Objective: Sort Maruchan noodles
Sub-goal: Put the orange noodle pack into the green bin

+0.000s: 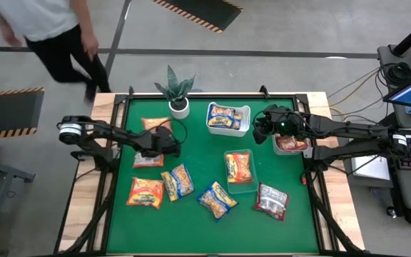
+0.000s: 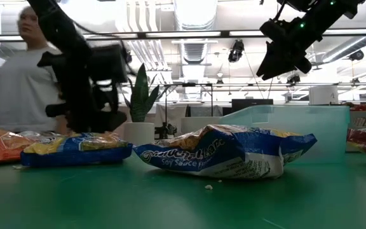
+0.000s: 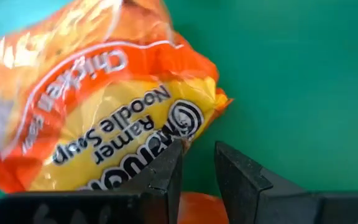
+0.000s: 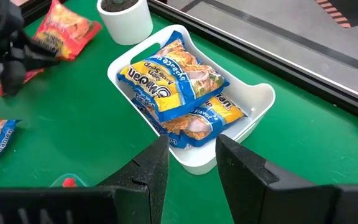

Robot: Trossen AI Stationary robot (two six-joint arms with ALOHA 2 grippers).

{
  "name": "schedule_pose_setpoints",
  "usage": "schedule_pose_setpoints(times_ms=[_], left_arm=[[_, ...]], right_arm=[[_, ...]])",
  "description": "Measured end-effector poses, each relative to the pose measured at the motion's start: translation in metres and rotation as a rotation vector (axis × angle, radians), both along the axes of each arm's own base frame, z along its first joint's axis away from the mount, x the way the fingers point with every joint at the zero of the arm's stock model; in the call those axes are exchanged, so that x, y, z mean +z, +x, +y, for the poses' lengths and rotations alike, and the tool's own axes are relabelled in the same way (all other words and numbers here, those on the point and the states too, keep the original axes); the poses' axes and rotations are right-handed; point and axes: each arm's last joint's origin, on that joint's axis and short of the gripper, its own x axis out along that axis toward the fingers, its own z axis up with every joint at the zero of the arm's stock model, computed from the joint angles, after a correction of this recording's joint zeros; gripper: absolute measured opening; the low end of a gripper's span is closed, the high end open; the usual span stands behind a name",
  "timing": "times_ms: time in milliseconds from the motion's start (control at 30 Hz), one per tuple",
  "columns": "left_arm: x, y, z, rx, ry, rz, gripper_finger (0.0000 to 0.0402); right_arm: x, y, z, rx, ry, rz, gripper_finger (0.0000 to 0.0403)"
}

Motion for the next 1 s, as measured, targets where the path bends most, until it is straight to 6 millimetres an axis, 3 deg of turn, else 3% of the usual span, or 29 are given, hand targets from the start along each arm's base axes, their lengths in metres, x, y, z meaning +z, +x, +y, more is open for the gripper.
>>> schedule_pose_setpoints(times_ms=[200, 433, 733, 1000], left_arm=[[0.027, 0.024, -0.013, -0.198, -0.015, -0.037, 0.0075], [0.041, 0.027, -0.011, -0.279, 0.073, 0.021, 0.0075], [0.023, 0.013, -0.004, -0.206, 0.220, 0.135, 0.0075], [0.008, 0.013, -0.005, -0.212, 0.151, 0.075, 0.0075]], right_arm=[[0.000, 0.000, 0.000, 0.000, 0.000, -0.001, 0.0123], [0.000, 0.000, 0.000, 0.004, 0.004, -0.001, 0.0123], [0.000, 0.000, 0.000, 0.005, 0.004, -0.001, 0.0123], [-0.009, -0.001, 0.001, -0.006, 0.033, 0.011, 0.0123]])
